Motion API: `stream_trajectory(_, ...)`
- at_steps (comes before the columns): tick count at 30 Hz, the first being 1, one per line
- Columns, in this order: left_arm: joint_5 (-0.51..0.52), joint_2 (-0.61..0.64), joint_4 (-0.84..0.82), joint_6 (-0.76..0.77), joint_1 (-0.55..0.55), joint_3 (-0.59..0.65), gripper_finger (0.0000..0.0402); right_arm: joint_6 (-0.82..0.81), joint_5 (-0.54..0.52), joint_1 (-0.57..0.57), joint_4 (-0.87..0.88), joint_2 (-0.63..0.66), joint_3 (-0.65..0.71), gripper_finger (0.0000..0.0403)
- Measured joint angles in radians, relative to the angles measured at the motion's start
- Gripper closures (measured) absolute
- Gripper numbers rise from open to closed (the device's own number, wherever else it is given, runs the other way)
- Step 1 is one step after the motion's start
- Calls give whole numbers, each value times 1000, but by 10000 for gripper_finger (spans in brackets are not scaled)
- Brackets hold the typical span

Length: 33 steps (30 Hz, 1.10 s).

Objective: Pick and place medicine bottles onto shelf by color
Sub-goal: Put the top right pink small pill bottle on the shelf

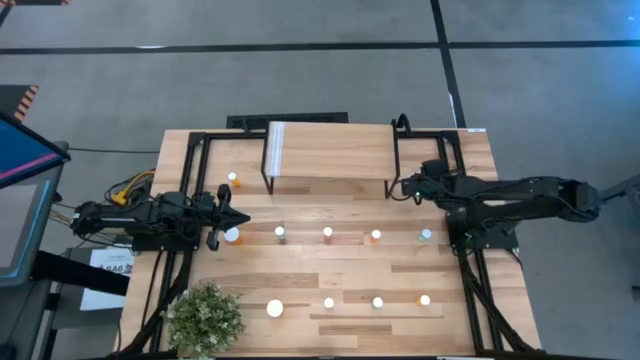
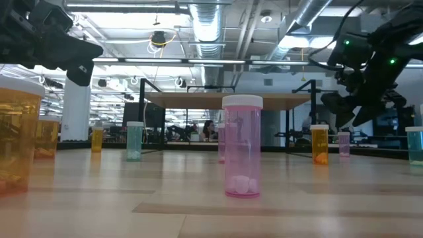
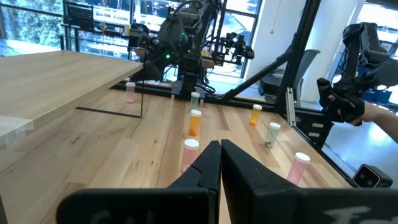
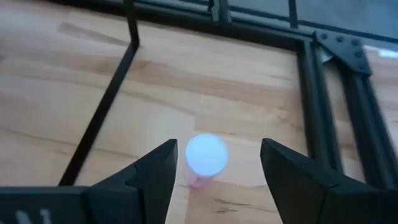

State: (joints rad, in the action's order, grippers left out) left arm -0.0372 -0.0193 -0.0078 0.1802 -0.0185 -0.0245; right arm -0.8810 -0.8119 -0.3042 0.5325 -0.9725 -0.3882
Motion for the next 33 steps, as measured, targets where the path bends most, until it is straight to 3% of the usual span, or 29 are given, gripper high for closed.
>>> stream_trajectory(33, 0, 0, 0, 0, 0, 0, 401, 10, 57, -52, -38, -31, 0, 147)
